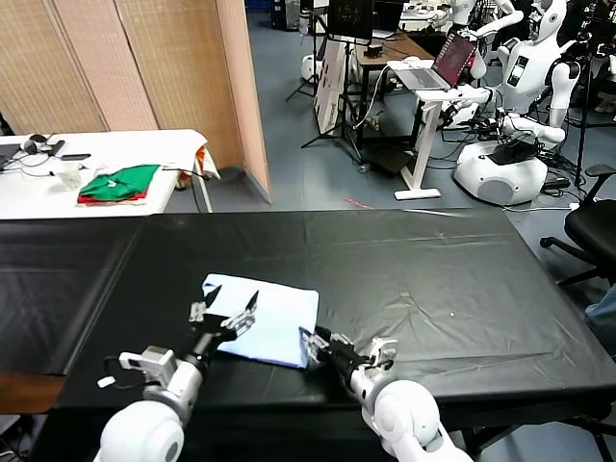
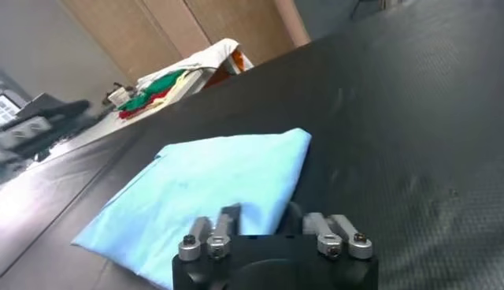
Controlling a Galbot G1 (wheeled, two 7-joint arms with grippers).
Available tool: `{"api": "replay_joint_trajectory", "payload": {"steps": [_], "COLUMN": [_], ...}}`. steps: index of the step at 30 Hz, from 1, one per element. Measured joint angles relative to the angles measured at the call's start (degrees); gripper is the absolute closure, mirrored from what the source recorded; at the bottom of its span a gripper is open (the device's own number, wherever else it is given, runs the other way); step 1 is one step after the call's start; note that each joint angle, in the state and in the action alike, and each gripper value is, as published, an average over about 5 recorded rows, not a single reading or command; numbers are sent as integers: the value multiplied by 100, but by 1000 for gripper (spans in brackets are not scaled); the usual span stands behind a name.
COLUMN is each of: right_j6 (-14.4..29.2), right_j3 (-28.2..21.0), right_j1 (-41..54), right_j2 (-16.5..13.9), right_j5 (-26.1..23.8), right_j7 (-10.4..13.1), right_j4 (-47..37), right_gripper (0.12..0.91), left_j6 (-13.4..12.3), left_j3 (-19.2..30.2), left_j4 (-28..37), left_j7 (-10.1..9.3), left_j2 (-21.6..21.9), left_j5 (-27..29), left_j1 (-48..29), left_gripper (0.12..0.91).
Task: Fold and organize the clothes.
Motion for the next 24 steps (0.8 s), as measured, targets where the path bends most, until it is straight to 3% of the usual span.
{"api": "replay_joint_trajectory", "payload": {"steps": [4, 7, 18, 21, 24], "right_j6": [-69, -277, -920, -978, -982], "right_j3": [28, 138, 988, 1109, 1244], "right_j1": [-2, -27, 22, -45, -130], "right_j2": [-19, -116, -689, -740, -791], "right_j5": [53, 105, -397, -561, -676], "right_j7": [-12, 16, 148, 130, 136], "right_j4": [-7, 120, 481, 575, 688], "right_gripper": [820, 881, 879, 815, 652], "left_j6": [-49, -96, -166, -184, -237], "left_j3": [-161, -275, -407, -404, -400], "left_j4": [-23, -25, 11, 31, 70], "left_j7": [-3, -2, 2, 2, -13], "left_j2": [-26, -56, -120, -124, -115], "left_j5": [55, 75, 111, 92, 8], "left_j1": [106, 186, 262, 263, 249], "left_gripper": [123, 123, 123, 123, 123]}}
